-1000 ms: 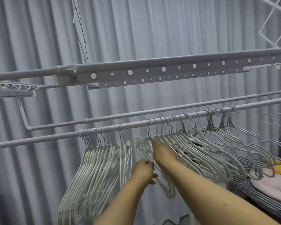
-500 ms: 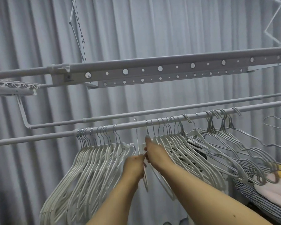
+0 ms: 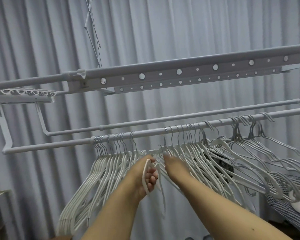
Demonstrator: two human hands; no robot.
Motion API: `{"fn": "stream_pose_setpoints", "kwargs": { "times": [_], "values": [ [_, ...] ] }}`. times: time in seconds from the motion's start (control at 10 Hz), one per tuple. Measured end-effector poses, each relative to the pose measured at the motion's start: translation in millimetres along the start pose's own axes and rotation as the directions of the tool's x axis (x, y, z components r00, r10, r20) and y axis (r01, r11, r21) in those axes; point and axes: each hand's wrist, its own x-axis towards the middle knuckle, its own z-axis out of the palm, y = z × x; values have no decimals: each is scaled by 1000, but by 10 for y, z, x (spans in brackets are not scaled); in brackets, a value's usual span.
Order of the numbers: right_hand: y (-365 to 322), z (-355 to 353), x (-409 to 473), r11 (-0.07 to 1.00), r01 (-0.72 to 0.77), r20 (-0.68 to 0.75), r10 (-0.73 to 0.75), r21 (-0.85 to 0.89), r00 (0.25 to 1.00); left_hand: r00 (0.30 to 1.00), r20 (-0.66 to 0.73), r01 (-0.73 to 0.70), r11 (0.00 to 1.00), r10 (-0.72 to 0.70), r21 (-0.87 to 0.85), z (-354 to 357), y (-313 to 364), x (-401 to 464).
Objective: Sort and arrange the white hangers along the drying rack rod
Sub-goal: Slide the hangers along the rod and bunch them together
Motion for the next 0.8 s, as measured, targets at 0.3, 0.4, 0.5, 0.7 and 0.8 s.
{"fn": "stream_pose_setpoints", "kwargs": {
  "times": [0.3, 0.4, 0.5, 0.7, 0.8],
  "values": [
    [-46, 110, -21, 971, -107, -81, 127, 211, 989, 969, 246, -10, 999, 22, -50, -263, 235, -457],
    [-46, 51, -41, 958, -121, -282, 195, 262, 939, 971, 68, -218, 964, 230, -151, -311, 161, -264],
    [51, -62, -122, 950, -157, -434, 265, 270, 861, 890, -165, -412, 905, 425, 107, -394, -23, 20],
    [159, -127, -233, 920, -177, -562, 358, 351, 745, 768, -33, -317, 425, 639, 848, -442, -422, 189],
    [198, -158, -308, 915, -188, -618, 382, 358, 687, 808, -9, -234, 335, 590, 913, -431, -506, 229]
  ]
}}
